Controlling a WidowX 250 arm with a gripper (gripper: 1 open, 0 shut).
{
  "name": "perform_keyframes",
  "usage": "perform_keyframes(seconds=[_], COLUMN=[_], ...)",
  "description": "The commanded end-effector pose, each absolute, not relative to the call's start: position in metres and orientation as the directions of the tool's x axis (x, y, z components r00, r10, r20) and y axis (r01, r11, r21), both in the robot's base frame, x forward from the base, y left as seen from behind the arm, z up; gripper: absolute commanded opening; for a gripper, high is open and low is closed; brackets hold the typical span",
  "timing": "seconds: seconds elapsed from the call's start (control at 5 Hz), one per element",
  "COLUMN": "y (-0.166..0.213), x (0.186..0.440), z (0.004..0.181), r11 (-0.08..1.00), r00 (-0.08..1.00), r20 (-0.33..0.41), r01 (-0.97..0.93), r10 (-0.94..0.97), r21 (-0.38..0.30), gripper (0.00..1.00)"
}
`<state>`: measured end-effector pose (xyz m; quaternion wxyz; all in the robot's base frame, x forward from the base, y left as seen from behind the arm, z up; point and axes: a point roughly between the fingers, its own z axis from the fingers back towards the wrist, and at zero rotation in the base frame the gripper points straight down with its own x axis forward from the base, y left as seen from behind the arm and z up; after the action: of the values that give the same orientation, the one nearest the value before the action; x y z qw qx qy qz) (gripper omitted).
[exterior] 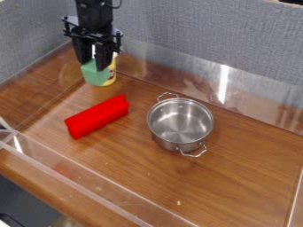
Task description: Put green object to the right side of the table
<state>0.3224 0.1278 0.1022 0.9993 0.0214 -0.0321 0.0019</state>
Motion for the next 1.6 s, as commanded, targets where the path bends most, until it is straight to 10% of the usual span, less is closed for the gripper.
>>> perform_keyframes(seconds=[0.0, 1.4], y=[0.122, -0.009], x=[0.322, 0.257], z=[0.137, 0.145], r11=[0.997, 0.921], r00=[0.988, 0.908], r20=[0.152, 0.163], r01=[0.026, 0.391], r10=[-0.036, -0.386], r21=[0.072, 0.006], gripper=[0.0, 0.0])
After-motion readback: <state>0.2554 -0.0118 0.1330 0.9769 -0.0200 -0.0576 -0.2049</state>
